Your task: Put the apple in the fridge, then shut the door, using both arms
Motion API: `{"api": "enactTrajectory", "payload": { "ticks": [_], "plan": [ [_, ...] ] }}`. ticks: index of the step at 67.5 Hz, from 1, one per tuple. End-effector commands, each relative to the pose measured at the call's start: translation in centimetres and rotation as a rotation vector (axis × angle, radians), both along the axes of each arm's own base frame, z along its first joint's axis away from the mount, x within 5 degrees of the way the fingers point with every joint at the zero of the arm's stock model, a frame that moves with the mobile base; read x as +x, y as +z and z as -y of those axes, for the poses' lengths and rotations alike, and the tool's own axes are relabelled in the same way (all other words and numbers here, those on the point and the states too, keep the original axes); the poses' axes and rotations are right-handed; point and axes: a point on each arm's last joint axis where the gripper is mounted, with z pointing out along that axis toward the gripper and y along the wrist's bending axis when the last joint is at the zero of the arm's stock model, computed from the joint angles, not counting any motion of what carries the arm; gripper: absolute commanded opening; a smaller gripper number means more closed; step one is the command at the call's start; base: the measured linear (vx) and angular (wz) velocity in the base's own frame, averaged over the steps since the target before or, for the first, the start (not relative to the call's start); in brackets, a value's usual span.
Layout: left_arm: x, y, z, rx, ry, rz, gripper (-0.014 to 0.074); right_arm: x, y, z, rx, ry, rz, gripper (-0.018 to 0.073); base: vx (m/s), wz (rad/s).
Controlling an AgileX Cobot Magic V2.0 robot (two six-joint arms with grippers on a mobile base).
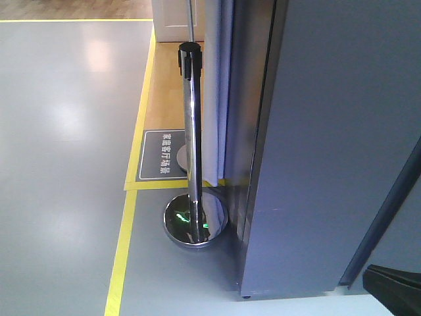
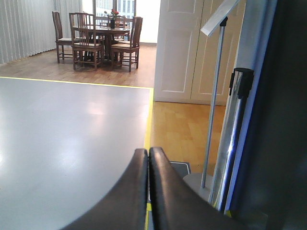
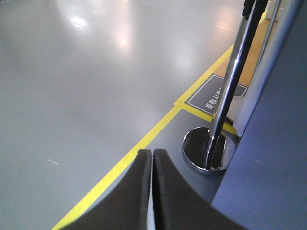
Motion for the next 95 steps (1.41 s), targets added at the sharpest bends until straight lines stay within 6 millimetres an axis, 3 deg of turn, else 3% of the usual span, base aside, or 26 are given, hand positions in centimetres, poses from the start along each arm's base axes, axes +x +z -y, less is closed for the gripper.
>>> {"api": "enactTrajectory", "payload": {
  "ticks": [1, 81, 87, 95],
  "plan": [
    [0.0, -0.3, 0.2, 0.008, -0.022, 0.06, -0.0006, 0.3, 1.1, 0.0, 0.042, -0.023, 0.041, -0.0005, 0.0, 0.0],
    [0.0, -0.2, 0.2, 0.008, -0.021, 0.059, -0.0006, 0.0, 1.2, 0.0, 0.005, 0.006, 0.084, -0.0005, 0.0, 0.0],
    [0.0, -0.2, 0.2, 0.008, -0.021, 0.059, -0.0006, 0.1, 1.0, 0.4, -0.02, -0.043, 0.135, -0.0005, 0.0, 0.0],
    [0.0, -0.2, 0.2, 0.008, -0.021, 0.059, -0.0006, 0.9, -1.2, 1.4, 0.075, -0.214, 0.141, -0.0005, 0.0, 0.0]
  ]
}}
